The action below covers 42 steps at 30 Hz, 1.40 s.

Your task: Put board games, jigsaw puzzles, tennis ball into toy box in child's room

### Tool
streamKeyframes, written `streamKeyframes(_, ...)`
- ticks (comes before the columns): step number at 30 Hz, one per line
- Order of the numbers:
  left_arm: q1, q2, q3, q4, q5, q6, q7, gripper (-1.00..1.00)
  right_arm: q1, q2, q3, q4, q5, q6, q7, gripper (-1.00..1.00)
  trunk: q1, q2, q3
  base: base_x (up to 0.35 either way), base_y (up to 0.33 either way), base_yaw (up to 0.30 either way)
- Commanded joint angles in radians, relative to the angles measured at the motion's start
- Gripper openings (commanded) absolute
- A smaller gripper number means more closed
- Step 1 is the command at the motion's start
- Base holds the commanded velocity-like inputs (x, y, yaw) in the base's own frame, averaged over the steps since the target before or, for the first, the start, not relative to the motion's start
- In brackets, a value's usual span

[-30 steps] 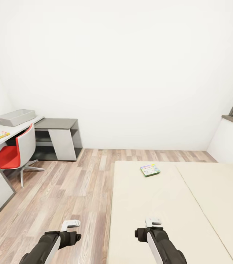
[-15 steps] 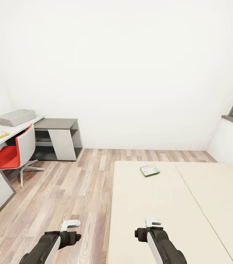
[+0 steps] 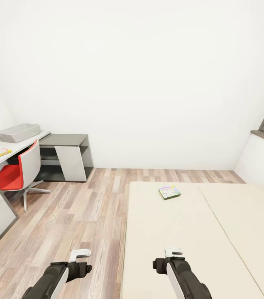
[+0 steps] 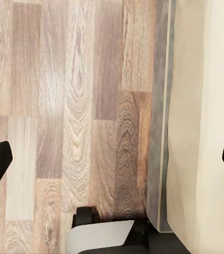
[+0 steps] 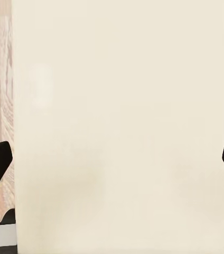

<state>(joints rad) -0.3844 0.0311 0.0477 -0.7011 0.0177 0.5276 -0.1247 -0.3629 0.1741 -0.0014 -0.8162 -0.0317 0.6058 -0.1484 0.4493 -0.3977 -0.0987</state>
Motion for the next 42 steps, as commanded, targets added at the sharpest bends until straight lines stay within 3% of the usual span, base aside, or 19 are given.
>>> streamKeyframes(1,-0.001,0.000,0.003,-0.001,0.002,0.006,-0.004,1.00,-0.001,0.000,0.000,-0.001,-0.004,0.005,-0.005,1.00,0.001,-0.002,-0.002,-0.005,0.000,0.000)
streamKeyframes(42,-0.001,0.000,0.001,-0.001,0.001,0.006,-0.003,1.00,-0.001,0.000,0.000,0.000,-0.004,0.005,-0.005,1.00,0.001,-0.002,-0.002,0.000,-0.055,0.000)
